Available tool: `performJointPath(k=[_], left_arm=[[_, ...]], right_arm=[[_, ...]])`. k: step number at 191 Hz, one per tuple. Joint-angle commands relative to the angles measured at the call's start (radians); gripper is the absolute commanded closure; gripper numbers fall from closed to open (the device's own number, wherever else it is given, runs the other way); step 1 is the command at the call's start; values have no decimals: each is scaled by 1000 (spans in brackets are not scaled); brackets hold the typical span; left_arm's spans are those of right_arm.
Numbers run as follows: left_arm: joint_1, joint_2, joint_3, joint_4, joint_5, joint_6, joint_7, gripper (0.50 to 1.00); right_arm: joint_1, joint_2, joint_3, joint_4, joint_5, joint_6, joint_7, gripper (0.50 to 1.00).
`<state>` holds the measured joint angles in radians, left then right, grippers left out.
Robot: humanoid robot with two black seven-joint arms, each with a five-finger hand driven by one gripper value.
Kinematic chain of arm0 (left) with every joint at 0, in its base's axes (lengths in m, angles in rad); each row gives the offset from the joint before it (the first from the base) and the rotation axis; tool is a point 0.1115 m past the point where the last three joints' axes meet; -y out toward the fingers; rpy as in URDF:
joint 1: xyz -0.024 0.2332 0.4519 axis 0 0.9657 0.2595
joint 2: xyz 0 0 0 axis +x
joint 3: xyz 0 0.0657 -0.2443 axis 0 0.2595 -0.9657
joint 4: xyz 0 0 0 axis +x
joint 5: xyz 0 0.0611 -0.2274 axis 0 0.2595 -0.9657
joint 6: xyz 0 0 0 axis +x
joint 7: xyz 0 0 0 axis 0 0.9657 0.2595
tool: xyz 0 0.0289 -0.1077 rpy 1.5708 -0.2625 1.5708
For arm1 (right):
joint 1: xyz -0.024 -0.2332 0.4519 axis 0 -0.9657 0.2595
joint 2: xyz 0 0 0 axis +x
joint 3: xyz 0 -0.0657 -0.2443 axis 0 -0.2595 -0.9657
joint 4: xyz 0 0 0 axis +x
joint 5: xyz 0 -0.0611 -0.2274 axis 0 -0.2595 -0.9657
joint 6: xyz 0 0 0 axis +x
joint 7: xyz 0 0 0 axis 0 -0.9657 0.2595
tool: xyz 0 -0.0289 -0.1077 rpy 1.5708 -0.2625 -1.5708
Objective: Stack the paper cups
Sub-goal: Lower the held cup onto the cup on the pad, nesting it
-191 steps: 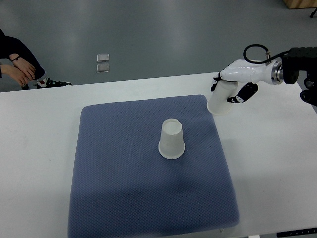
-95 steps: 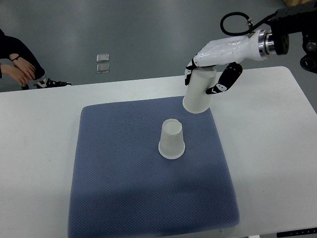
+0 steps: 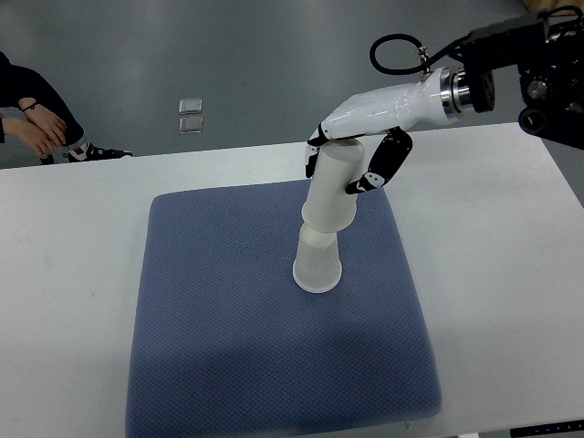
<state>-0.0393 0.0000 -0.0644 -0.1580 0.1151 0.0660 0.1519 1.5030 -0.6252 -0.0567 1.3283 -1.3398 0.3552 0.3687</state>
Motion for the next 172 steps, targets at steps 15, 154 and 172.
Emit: performJointPath(k=[15, 154, 172], left_arm=[[-1, 0, 0, 0, 0, 0, 0, 500], [-1, 0, 0, 0, 0, 0, 0, 500], [1, 0, 0, 0, 0, 0, 0, 500]], right_arm=[[-52, 22, 1, -21, -5, -25, -8, 857], [-73, 51, 8, -44, -1, -33, -10, 857], [-66, 51, 8, -44, 1, -33, -10, 857]])
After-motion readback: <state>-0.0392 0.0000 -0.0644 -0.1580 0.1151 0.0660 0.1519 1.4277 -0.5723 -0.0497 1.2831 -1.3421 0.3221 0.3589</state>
